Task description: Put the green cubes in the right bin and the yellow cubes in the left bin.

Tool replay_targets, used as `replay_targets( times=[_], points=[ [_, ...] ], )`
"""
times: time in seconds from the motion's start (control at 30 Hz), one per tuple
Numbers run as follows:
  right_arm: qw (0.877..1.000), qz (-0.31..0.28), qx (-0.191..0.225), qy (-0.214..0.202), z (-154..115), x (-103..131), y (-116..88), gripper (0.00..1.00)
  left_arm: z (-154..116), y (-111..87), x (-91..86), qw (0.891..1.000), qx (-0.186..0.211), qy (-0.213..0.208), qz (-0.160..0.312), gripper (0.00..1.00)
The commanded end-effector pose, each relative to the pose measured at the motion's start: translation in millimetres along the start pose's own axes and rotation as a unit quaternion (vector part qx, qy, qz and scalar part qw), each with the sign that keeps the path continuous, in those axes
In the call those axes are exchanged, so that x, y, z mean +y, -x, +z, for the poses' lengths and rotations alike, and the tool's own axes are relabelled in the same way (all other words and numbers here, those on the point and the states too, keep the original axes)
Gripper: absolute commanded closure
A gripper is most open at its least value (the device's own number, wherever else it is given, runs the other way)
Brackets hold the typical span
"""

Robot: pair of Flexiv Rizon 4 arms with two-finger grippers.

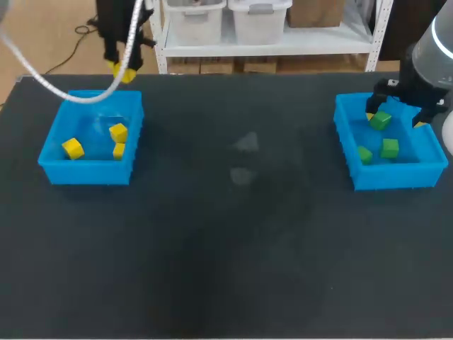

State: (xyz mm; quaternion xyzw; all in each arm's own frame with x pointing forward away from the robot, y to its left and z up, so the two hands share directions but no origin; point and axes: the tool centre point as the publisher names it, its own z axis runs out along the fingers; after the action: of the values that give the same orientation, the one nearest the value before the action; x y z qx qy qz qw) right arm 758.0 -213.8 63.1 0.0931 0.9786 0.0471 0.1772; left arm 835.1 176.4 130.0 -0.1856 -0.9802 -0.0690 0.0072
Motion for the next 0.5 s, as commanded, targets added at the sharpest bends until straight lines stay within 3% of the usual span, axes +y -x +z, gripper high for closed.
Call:
replay_targets(
  times=[0.03,0.23,0.5],
  points=[
    [1.000,0.001,-0.004,-0.001,-0.6,-0.3,-2.1,0.00,7.7,-98.6,3.5,0.978,-0.206,-0.006,-0.008,1.00],
    [1.000,0.001,-0.004,-0.001,-0.6,-0.3,-2.1,0.00,23.5,-113.0,7.3,0.980,-0.195,-0.011,-0.027,1.00],
    [1.000,0.001,-0.004,-0.001,-0.6,-0.3,-2.1,0.00,34.4,-115.1,11.3,0.982,-0.187,-0.014,-0.039,1.00]
  ],
)
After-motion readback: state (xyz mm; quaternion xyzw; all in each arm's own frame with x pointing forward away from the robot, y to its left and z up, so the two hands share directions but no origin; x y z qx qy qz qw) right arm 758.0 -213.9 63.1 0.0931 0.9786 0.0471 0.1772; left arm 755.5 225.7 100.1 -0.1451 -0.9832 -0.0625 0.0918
